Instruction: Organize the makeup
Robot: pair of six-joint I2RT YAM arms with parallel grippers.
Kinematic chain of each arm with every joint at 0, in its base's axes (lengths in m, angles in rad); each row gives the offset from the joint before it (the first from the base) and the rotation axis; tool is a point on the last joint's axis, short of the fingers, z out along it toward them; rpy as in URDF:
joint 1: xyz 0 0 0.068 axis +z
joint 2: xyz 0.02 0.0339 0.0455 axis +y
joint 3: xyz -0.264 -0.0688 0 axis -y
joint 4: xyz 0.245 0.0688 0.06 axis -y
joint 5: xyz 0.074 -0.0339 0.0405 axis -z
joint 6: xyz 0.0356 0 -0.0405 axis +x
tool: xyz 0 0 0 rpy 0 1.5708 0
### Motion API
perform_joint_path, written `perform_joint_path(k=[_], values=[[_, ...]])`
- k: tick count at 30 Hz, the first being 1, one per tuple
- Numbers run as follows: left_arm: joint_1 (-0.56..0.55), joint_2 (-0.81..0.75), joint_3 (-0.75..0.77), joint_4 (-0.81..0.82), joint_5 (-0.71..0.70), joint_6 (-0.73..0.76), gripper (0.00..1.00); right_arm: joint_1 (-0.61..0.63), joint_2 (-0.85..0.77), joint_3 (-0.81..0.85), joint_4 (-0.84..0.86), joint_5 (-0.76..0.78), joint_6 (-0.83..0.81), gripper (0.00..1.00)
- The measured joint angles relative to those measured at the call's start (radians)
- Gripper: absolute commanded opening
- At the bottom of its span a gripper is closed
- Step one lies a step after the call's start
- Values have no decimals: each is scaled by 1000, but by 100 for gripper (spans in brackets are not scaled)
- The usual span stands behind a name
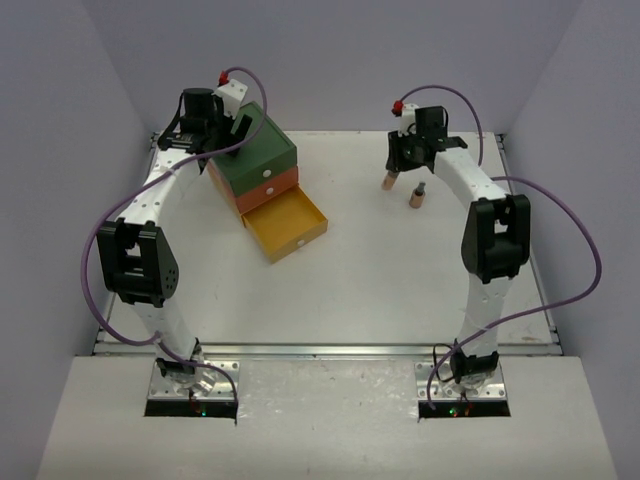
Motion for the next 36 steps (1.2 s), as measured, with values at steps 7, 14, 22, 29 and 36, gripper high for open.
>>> perform_joint_path(k=[7, 14, 22, 29, 36], values=[[0, 0, 7, -15, 1, -1, 91, 132, -220, -86, 187, -144, 88, 0], [0, 2, 15, -30, 1, -2, 91, 334, -214, -230, 448, -298, 278, 0], [0, 2, 15, -32, 0, -5, 91, 388, 12, -237, 538, -355, 474, 0], [0, 2, 14, -31, -4, -5, 91, 405, 38, -270, 571, -380, 528, 0], [0, 2, 13, -31, -4, -5, 91, 414, 153, -229, 585, -468, 586, 12]])
